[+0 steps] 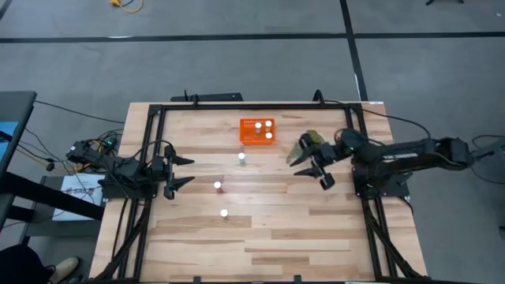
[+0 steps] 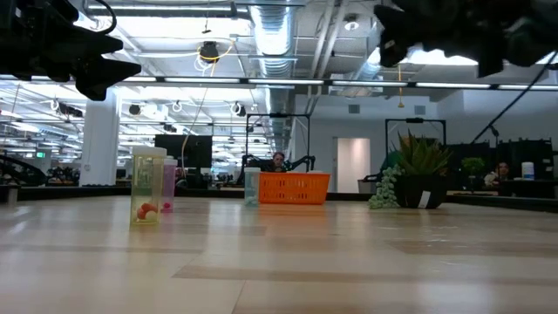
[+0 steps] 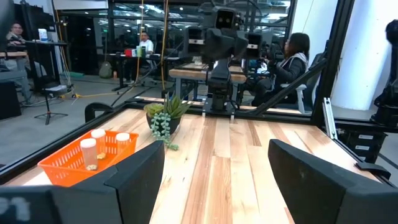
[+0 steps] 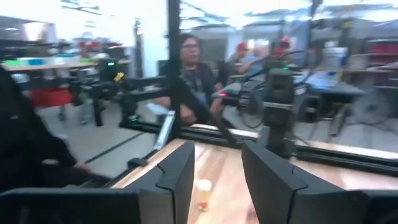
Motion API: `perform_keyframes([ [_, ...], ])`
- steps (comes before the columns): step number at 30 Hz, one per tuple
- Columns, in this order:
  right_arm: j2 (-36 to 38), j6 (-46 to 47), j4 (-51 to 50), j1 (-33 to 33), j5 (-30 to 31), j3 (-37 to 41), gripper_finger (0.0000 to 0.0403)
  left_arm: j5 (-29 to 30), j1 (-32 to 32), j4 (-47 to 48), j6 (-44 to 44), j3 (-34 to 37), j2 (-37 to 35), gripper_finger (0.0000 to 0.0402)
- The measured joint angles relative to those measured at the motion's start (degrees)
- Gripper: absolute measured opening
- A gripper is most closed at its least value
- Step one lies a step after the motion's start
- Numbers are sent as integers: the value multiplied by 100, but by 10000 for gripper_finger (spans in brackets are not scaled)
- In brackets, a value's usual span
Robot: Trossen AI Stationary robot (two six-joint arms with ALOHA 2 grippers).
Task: Pick and place pill bottles into a basket
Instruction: Put the blue pill bottle into the orange bin
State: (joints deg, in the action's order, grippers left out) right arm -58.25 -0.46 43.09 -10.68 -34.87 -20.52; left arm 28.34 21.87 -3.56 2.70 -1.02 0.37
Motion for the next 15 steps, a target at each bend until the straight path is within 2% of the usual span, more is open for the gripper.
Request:
perform_keyframes([
  [6,802,4,-108,665,1361,498,123,0,-2,-1,0,0,0,277],
  [10,1186,-5,-686,1097,2113,613,122,0,-2,0,0,0,-1,277],
  [15,1900,-279,-1396,1416,2616,707,121,0,-2,1,0,0,0,277],
])
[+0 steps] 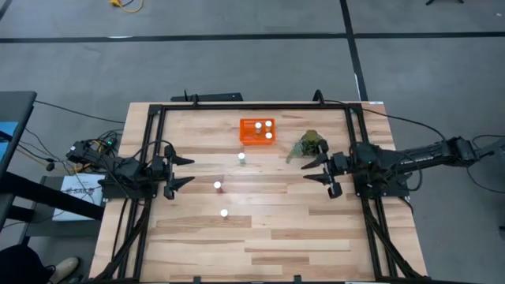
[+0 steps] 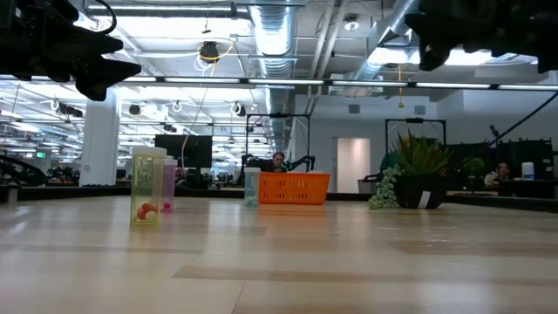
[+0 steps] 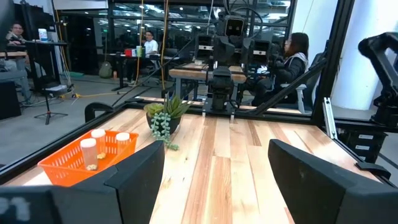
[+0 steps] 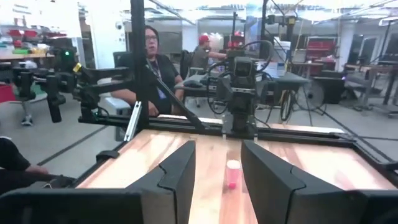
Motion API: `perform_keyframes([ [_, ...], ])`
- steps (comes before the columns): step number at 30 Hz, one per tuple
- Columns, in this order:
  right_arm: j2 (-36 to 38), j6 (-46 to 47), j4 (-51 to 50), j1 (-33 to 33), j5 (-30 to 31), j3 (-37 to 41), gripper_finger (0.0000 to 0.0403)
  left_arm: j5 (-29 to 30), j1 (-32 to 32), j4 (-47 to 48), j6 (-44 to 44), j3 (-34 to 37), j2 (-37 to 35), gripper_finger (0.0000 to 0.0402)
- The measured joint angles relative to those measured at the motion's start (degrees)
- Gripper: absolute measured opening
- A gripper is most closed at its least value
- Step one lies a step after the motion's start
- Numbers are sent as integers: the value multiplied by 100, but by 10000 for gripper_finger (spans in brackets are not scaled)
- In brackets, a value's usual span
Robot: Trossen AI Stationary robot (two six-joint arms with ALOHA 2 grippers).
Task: Pick and place pill bottles into a basket
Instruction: Put the blue pill bottle into the orange bin
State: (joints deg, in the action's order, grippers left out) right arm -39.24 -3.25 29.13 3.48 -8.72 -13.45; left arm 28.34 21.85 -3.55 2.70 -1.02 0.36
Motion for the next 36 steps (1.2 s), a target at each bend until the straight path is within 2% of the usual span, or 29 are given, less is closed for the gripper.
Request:
perform_keyframes([
  [6,942,-95,-994,20,34,2,121,0,0,-2,0,0,0,277],
  [10,1473,-126,-1522,21,273,34,121,1,1,-1,0,0,0,277],
  [19,2685,32,-571,25,283,1233,121,2,0,0,0,0,0,277],
  [25,3465,197,-1482,27,447,1298,121,2,2,-2,0,0,0,277],
  [28,3733,261,-2013,27,754,1300,121,2,2,-1,0,0,0,277],
  [36,3895,287,-2835,27,768,1298,121,4,0,-1,0,0,0,277],
])
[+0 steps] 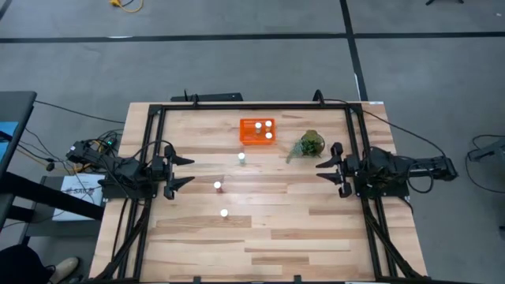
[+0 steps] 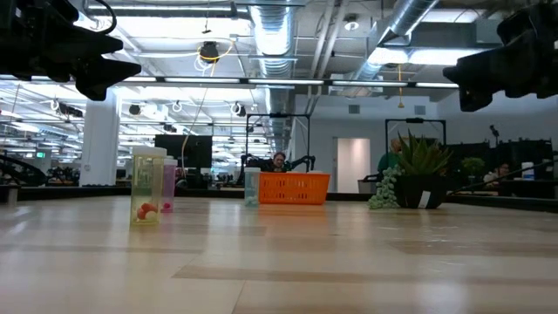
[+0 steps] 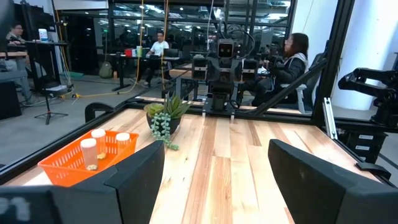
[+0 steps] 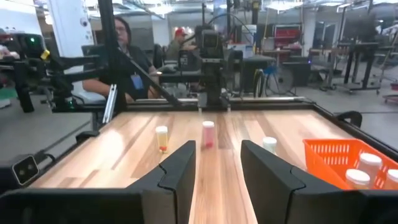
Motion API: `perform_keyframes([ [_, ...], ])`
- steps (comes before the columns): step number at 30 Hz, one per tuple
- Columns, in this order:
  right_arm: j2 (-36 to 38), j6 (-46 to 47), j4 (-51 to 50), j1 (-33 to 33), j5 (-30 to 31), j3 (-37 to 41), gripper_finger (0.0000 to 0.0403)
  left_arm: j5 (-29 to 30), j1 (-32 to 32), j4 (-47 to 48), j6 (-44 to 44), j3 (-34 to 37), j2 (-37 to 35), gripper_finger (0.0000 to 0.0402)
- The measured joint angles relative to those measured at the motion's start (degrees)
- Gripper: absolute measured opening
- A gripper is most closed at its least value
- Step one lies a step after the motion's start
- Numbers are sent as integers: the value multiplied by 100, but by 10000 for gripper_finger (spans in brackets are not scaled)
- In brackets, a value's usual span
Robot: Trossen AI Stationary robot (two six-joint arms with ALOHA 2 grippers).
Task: Pick and place pill bottles into a basket
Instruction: Put the blue pill bottle into the orange bin
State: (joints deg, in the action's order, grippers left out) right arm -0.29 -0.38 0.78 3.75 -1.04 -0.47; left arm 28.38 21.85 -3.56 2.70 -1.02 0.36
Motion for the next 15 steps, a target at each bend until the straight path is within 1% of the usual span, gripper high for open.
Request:
perform_keyframes([
  [8,-47,-43,-382,0,75,-135,121,0,2,-1,0,0,0,277],
  [15,-49,149,-505,0,81,-177,121,0,1,1,0,0,0,277],
])
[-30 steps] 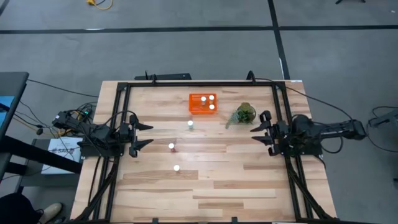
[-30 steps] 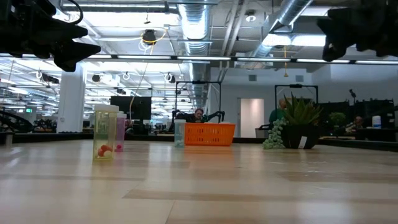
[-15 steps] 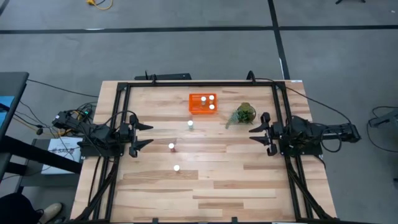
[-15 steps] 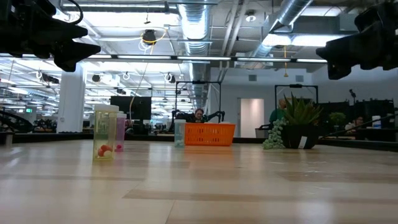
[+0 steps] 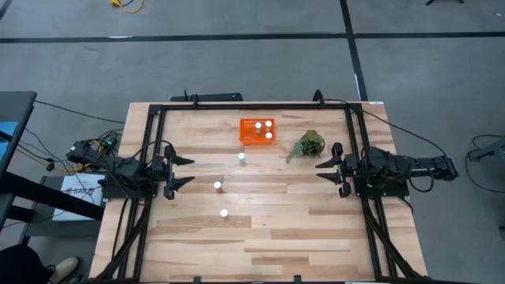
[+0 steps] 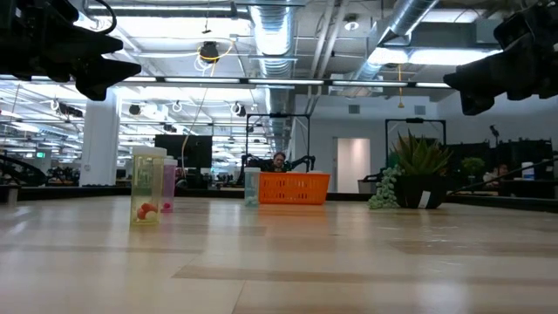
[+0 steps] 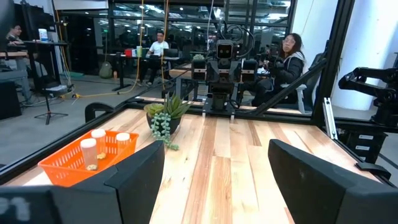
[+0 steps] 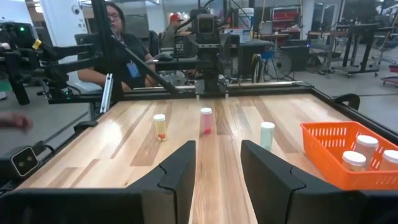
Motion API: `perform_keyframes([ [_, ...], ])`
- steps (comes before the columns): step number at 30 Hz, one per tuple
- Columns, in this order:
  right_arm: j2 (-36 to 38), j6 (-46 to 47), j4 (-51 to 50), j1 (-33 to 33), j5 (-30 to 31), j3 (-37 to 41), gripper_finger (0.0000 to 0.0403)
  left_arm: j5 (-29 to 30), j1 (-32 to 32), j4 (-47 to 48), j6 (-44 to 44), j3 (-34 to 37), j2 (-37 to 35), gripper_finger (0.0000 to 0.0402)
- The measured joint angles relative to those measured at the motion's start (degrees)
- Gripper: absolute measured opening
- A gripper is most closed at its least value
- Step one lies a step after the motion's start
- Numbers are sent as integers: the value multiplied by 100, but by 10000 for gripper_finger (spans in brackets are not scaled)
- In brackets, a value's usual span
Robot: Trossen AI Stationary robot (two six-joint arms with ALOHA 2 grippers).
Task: Pick and place pill bottles into a basket
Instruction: Put the blue pill bottle into the orange bin
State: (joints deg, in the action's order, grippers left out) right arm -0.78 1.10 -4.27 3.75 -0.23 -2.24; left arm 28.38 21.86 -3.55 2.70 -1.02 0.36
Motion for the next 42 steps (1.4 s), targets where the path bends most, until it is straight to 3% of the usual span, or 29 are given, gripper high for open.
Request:
perform_keyframes([
  [21,0,1,0,-2,11,-2,121,11,1,-164,-268,15,0,277],
  [37,0,0,-2,-2,11,-4,121,-236,1,-54,392,-9,4,277],
  [42,0,0,0,-2,11,-4,121,-130,1,273,394,-512,595,277],
])
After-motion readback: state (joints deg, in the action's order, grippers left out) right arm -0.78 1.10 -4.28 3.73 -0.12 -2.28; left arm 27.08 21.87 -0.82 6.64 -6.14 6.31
